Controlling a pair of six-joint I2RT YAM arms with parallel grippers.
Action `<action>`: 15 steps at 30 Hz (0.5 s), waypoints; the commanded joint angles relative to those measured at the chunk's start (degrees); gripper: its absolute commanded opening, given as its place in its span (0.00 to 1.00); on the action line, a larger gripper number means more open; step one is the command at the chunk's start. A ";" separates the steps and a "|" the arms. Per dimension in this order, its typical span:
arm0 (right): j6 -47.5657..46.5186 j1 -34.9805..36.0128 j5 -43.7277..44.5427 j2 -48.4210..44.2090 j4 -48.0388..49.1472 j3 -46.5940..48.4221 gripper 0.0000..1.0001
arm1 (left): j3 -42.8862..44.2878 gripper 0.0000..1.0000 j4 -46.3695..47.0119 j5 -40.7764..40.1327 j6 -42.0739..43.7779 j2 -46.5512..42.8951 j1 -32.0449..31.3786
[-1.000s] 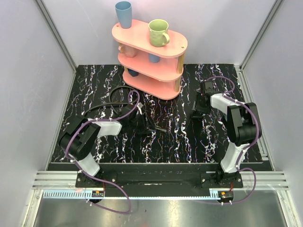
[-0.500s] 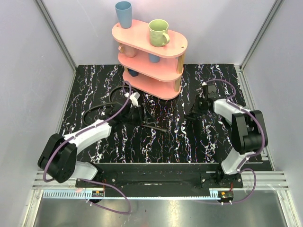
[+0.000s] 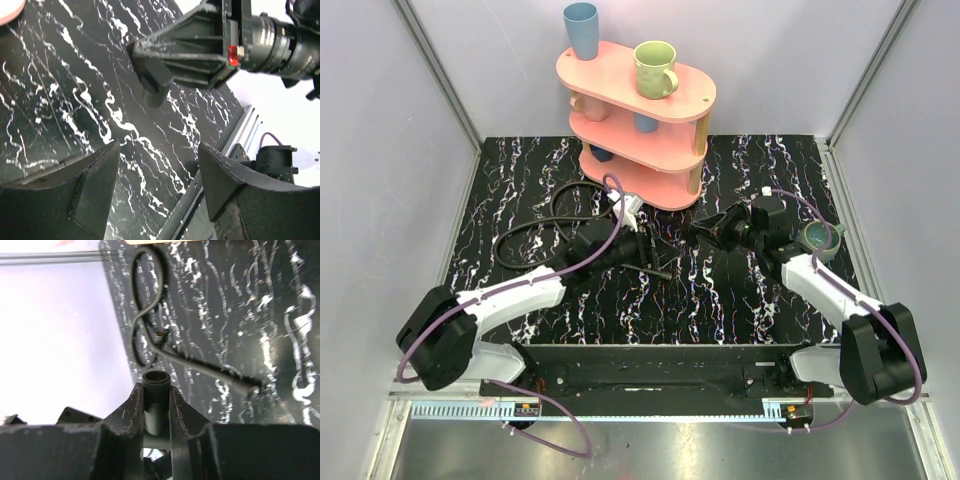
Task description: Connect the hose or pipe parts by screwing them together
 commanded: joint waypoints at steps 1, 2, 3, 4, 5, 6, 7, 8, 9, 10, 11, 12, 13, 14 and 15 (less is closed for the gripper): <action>11.60 1.77 2.96 -6.22 5.27 -2.10 0.01 | 4.14 0.67 10.40 -4.73 4.49 4.17 -2.18; 12.39 2.03 3.59 -6.84 4.92 -2.62 0.02 | 5.27 0.67 10.85 -5.08 4.75 4.89 -2.62; 12.92 2.21 3.86 -7.11 4.91 -2.89 0.01 | 5.81 0.67 11.37 -5.43 5.19 5.68 -3.66; 13.44 2.21 3.60 -7.81 5.69 -3.33 0.02 | 6.34 0.68 11.81 -6.13 5.28 7.16 -4.20; 14.49 2.13 3.25 -7.99 6.57 -4.11 0.01 | 7.56 0.68 11.91 -7.70 5.28 8.05 -4.55; 15.03 2.21 2.98 -8.16 7.97 -4.47 0.02 | 8.09 0.67 11.91 -8.50 5.28 8.93 -5.08; 15.47 2.21 2.72 -8.69 8.25 -4.65 0.01 | 8.53 0.67 12.52 -8.95 5.11 10.59 -5.26; 15.99 2.13 2.54 -9.04 8.51 -4.91 0.01 | 8.97 0.66 13.22 -9.39 4.85 11.13 -5.34; 16.26 2.30 2.37 -9.22 8.43 -5.00 0.01 | 9.06 0.66 14.36 -9.82 4.32 12.26 -5.61; 16.52 2.47 2.19 -9.83 8.43 -5.00 0.01 | 9.24 0.65 14.89 -10.61 4.14 12.71 -5.70; 16.79 2.65 2.19 -10.36 8.43 -5.26 0.01 | 9.50 0.64 15.16 -11.14 4.05 13.06 -5.78; 16.88 2.74 2.19 -10.71 8.08 -5.18 0.01 | 9.77 0.62 15.42 -11.58 3.62 13.68 -5.96; 16.88 2.91 2.36 -11.41 7.90 -5.44 0.01 | 10.12 0.60 15.25 -12.28 3.44 14.12 -6.05; 17.49 2.83 2.45 -11.77 8.16 -6.22 0.01 | 10.99 0.45 15.16 -12.46 3.44 14.47 -6.14; 17.93 2.83 2.63 -12.12 9.73 -6.67 0.01 | 11.43 0.38 14.98 -12.64 3.18 15.26 -6.14</action>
